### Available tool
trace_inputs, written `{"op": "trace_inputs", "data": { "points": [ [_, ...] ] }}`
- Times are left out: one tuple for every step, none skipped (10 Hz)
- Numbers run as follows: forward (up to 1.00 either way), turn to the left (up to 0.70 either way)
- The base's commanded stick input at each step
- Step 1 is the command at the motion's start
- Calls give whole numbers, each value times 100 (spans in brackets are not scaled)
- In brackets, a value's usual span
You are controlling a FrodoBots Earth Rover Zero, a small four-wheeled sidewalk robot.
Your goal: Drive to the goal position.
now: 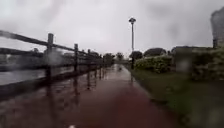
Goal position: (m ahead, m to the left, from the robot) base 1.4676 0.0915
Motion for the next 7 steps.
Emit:
{"op": "trace_inputs", "data": {
  "points": [
    [100,0],
    [100,0],
    [100,0],
    [100,0],
    [100,0],
    [100,0],
    [100,0]
  ]
}}
